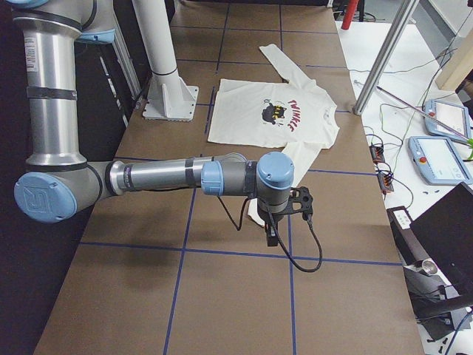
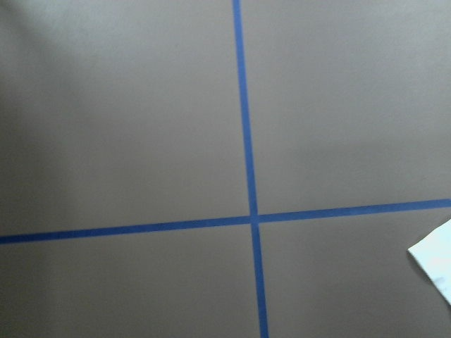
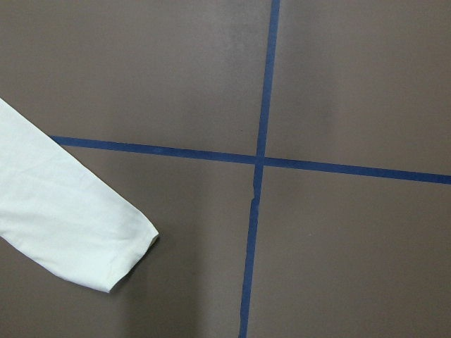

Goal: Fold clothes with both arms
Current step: 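Move the right gripper down to the cuff of the nearby sleeve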

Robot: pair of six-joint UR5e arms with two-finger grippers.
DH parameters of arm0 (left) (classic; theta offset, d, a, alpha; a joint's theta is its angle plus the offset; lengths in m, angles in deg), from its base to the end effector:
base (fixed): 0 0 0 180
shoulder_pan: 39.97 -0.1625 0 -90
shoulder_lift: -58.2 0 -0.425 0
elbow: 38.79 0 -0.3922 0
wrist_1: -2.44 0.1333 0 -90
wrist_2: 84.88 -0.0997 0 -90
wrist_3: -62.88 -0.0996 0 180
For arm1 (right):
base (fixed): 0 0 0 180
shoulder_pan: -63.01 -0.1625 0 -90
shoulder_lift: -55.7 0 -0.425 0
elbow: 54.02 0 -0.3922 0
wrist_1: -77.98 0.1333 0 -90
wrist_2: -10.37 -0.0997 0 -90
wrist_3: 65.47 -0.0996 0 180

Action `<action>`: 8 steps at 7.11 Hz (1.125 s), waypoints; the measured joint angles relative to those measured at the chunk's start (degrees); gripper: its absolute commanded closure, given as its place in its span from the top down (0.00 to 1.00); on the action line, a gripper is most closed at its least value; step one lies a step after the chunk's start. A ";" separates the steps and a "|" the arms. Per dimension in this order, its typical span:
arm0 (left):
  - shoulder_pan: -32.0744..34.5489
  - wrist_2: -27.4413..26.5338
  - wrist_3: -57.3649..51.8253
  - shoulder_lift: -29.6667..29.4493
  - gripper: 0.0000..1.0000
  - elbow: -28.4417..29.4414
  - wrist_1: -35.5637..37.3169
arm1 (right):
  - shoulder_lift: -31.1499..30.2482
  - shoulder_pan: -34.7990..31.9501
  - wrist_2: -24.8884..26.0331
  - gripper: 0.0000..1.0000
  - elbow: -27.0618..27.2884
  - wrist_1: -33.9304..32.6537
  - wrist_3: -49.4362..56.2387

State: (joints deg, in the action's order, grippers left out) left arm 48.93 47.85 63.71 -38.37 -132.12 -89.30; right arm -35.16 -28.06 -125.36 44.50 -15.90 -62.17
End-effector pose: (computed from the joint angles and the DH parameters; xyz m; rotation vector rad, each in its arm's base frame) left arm -0.0552 -0.5486 0.5688 0.1811 0.7463 0.0802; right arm 0.0711 -0.4851 0.5980 0.0928 -0.7950 -0.0631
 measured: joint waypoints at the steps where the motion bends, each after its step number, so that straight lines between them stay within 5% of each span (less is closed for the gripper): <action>1: -0.59 1.14 0.03 0.00 1.00 -0.05 -0.86 | -0.16 2.79 0.19 1.00 -0.68 3.43 -5.27; 4: -1.09 2.96 0.29 -1.05 1.00 0.42 -4.92 | -2.16 12.04 0.67 1.00 -7.61 25.05 -26.25; 8: -1.18 3.08 0.03 -1.14 1.00 0.41 -5.70 | -1.85 21.80 4.41 1.00 -9.51 31.31 -39.90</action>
State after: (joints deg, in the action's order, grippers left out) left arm 47.75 50.93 63.73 -39.51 -131.71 -95.00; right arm -37.02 -6.26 -120.96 34.99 15.41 -102.07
